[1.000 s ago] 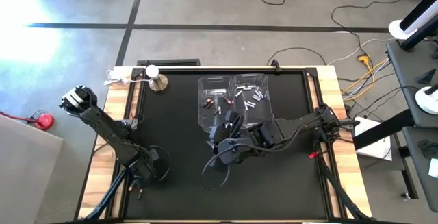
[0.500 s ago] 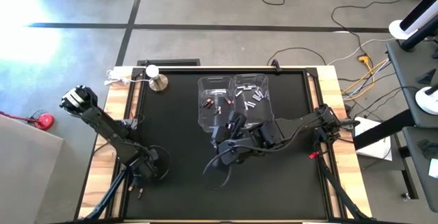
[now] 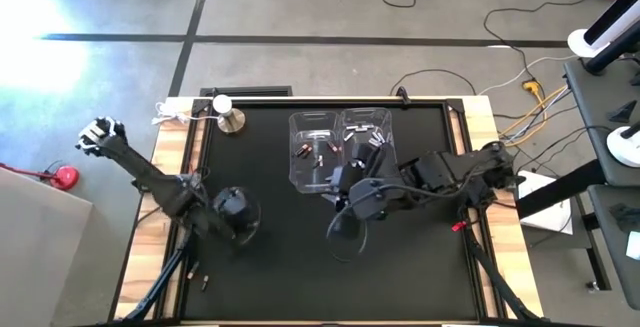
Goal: Sort batteries
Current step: Put the black battery into the left transparent bin
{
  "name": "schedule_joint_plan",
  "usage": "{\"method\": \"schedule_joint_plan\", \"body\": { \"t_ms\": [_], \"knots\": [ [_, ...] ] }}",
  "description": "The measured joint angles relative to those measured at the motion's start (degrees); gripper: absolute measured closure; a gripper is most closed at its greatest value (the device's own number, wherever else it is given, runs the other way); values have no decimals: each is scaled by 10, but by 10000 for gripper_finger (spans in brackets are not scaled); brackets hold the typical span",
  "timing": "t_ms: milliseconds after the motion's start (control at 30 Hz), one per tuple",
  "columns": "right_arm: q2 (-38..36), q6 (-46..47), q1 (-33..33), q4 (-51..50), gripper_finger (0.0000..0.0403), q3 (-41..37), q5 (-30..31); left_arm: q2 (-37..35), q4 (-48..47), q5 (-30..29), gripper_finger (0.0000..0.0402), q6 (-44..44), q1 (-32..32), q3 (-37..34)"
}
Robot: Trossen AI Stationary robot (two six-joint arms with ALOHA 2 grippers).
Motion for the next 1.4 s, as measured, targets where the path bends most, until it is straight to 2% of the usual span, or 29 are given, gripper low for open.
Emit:
{"method": "schedule_joint_plan", "body": {
  "t_ms": [67, 200, 333, 467, 667, 867, 1000, 1200, 1400],
  "knots": [
    [7, -9, -10, -7, 245, -2, -29, -24, 99, -26, 400, 96, 37, 6],
    [30, -5, -29, -10, 239, -28, -87, -59, 327, -5, 400, 274, 92, 11],
    [48, 17, -30, 22, 230, -47, -87, -76, 455, 7, 401, 345, 118, 10],
    [49, 33, -22, 112, 221, -47, -66, -72, 521, 5, 401, 392, 122, 16],
    [48, 64, -30, 219, 223, -47, -64, -53, 519, 8, 399, 444, 123, 52],
    [48, 83, -37, 244, 246, -47, -66, -44, 504, 8, 398, 462, 123, 79],
    [46, 87, -38, 249, 281, -47, -67, -48, 492, 8, 397, 462, 123, 80],
    [45, 84, -41, 249, 375, -47, -106, -50, 490, -1, 382, 462, 123, 80],
    [45, 67, -48, 250, 376, -41, -107, -63, 450, -11, 339, 463, 123, 80]
  ]
}}
